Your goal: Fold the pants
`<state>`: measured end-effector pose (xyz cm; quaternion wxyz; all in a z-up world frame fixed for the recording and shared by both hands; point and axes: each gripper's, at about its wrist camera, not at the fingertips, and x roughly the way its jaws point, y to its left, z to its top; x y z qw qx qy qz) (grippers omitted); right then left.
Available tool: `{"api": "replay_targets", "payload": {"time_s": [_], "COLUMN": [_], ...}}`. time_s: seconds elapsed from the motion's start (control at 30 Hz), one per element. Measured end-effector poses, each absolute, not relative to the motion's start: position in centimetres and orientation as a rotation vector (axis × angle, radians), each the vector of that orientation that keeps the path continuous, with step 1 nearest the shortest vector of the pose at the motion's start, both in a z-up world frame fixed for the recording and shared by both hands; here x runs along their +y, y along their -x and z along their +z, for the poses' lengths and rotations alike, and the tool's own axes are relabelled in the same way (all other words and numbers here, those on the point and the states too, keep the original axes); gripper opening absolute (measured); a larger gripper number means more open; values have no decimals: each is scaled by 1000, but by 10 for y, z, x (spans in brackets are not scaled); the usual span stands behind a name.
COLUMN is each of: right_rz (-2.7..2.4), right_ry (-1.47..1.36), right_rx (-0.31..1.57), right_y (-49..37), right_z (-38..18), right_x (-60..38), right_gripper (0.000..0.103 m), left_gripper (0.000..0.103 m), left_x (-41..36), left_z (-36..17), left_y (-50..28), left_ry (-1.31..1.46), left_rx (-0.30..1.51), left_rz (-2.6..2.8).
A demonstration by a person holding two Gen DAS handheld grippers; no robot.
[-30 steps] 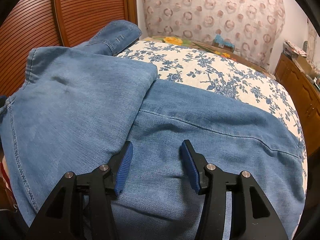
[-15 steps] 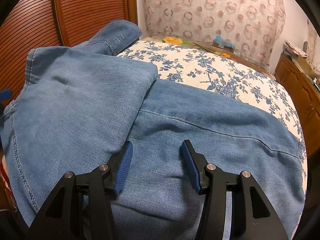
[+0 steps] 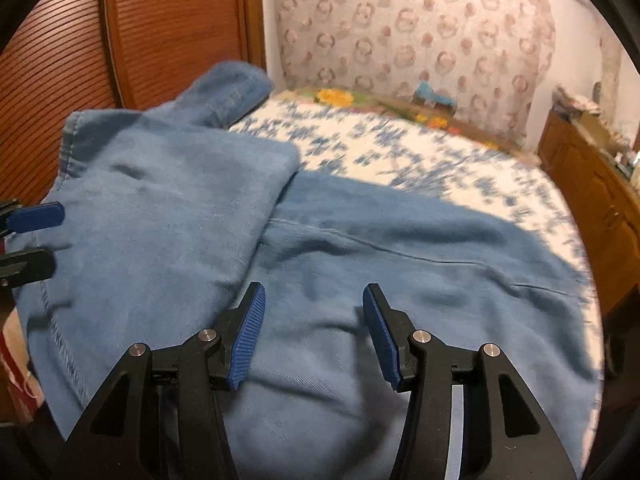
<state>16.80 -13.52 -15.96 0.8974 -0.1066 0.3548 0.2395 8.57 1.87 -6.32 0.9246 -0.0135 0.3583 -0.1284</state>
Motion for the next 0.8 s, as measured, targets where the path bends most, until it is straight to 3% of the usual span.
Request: {"api": "replay_targets", "payload": {"time_s": [0.4,0.8], "right_rz": [339,196], "right_ry": [147,27], "right_rx": [695,736], "right_y": [-124,-94], "right_z": [-128,-144], "right_x": [-250,-336], "right_gripper": [52,52], "left_gripper": [62,62], "left_x": [-12,-34], "left_z": [-73,-85], "left_y": [-88,-94], "left_ry": [4,-18], "left_rx": [762,794], "left_rz": [-304,-329]}}
